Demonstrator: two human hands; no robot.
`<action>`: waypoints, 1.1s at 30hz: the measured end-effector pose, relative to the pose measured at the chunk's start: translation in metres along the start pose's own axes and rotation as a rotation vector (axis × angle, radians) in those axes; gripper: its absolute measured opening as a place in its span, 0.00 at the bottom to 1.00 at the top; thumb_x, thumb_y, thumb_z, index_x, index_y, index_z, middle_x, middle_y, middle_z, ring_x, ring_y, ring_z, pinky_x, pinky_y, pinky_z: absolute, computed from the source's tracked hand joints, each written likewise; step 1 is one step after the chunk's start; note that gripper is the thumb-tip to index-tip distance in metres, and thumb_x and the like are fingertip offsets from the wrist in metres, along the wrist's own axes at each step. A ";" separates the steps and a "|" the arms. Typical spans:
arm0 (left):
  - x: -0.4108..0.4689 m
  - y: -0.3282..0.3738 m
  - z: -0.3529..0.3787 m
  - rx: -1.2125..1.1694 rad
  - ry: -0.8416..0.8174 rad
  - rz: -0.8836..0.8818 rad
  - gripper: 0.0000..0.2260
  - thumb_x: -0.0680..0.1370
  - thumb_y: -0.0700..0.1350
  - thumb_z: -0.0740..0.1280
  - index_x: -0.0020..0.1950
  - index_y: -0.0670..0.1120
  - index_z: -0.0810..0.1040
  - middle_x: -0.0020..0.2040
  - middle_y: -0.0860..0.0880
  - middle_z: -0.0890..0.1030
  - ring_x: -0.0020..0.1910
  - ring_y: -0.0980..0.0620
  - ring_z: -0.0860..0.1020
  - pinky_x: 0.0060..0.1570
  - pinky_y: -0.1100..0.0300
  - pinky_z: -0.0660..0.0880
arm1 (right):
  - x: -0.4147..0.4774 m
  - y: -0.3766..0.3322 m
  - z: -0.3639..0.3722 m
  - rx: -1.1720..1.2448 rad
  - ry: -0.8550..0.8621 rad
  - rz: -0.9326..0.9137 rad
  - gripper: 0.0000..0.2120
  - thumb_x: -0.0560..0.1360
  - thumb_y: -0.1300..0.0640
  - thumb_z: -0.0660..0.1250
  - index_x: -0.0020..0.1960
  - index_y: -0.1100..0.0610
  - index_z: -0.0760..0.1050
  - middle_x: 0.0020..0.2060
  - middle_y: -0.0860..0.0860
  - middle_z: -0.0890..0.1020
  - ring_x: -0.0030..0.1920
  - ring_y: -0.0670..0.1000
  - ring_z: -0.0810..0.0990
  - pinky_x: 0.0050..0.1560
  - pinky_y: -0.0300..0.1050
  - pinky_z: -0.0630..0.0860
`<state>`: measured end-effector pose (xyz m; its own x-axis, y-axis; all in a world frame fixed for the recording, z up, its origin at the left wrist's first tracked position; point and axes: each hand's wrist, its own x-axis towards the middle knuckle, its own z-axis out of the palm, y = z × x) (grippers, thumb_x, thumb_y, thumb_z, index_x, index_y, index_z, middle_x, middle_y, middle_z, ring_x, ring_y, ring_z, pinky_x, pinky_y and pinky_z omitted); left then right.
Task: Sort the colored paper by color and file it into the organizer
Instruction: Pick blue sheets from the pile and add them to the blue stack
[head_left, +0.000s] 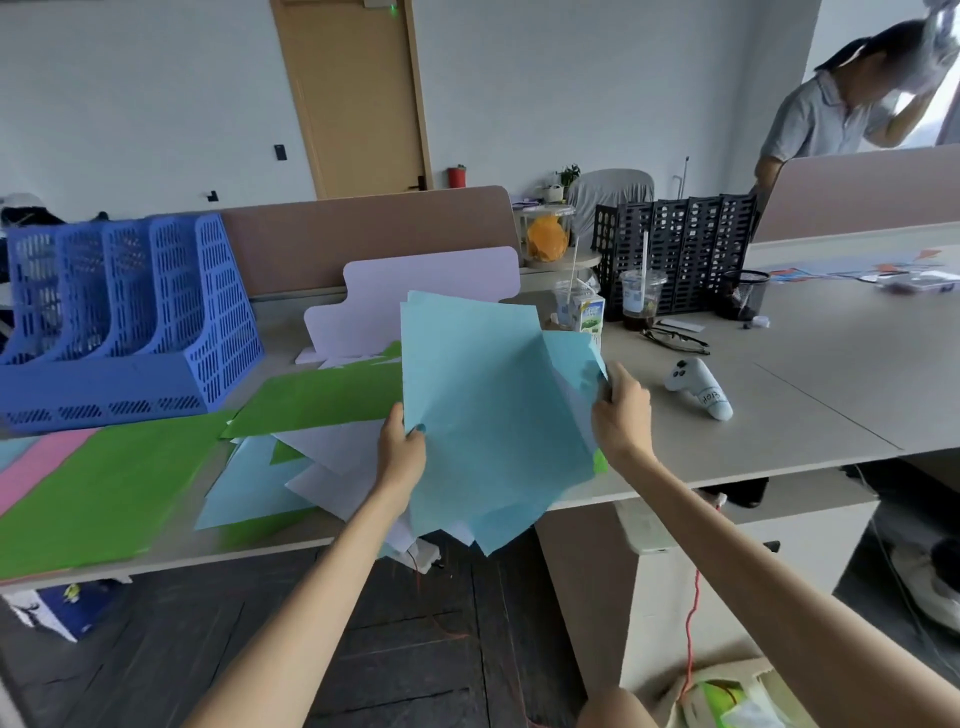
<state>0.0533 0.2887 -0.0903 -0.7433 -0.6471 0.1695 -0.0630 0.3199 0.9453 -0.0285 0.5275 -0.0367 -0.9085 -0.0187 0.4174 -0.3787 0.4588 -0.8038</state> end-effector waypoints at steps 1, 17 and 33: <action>-0.002 0.007 -0.004 -0.023 0.004 0.017 0.19 0.78 0.34 0.56 0.68 0.45 0.69 0.67 0.48 0.74 0.66 0.48 0.72 0.67 0.46 0.68 | 0.002 -0.010 -0.003 -0.053 0.024 -0.059 0.08 0.75 0.68 0.52 0.40 0.58 0.64 0.34 0.59 0.75 0.40 0.61 0.69 0.33 0.50 0.60; 0.000 0.096 -0.057 -0.352 0.102 0.149 0.14 0.79 0.31 0.57 0.57 0.47 0.72 0.48 0.57 0.79 0.45 0.59 0.77 0.39 0.66 0.73 | 0.066 -0.142 -0.011 0.089 0.051 -0.326 0.18 0.83 0.53 0.52 0.38 0.60 0.68 0.39 0.62 0.75 0.35 0.56 0.69 0.34 0.47 0.61; 0.035 0.106 -0.134 -0.468 0.308 0.152 0.18 0.78 0.34 0.59 0.63 0.51 0.74 0.60 0.55 0.78 0.58 0.52 0.76 0.58 0.54 0.72 | 0.069 -0.233 0.024 0.579 -0.065 -0.422 0.17 0.83 0.56 0.53 0.36 0.58 0.64 0.28 0.48 0.65 0.31 0.47 0.62 0.32 0.44 0.58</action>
<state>0.1097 0.2072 0.0531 -0.4885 -0.8118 0.3200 0.3824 0.1305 0.9147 -0.0069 0.3978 0.1692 -0.6658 -0.1517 0.7305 -0.7163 -0.1441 -0.6828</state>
